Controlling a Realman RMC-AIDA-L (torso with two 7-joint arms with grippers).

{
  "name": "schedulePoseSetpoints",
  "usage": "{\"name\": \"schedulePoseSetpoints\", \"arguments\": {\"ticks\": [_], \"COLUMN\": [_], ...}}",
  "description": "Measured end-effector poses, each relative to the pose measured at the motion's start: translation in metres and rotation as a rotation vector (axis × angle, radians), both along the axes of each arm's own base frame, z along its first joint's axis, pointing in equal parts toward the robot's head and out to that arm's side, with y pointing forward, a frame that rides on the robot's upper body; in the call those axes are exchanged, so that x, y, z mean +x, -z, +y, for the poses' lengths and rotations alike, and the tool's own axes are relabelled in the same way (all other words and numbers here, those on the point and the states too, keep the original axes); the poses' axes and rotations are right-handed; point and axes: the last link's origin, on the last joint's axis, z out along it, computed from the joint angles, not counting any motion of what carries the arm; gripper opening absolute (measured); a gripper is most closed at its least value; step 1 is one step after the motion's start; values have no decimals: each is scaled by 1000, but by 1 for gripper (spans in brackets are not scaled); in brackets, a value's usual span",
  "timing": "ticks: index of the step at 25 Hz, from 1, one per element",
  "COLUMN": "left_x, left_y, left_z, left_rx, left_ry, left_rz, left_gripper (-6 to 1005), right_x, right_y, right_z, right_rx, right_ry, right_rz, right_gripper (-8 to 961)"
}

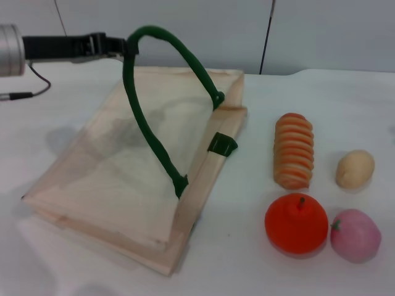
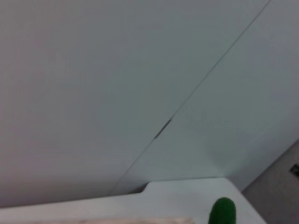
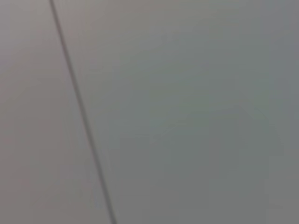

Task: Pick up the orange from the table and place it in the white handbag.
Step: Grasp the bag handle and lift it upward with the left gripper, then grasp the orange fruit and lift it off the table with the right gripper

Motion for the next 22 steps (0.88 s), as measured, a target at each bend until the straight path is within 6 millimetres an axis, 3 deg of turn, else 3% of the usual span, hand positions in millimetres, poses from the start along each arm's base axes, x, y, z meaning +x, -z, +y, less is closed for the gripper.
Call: {"name": "schedulePoseSetpoints", "arguments": {"ticks": [12, 22], "left_x": [16, 23], "left_y": [-31, -45], "left_z": [-10, -15], "left_rx": [63, 89], "left_ry": [100, 131], "left_rz": [-67, -96], "left_gripper": [120, 119], "right_x": [-31, -46], "right_y": [4, 10], "right_z": [-19, -51], "right_rx": [-268, -538], "right_ry": [-216, -367], "right_rz": [-125, -246], "right_gripper": [793, 792]}}
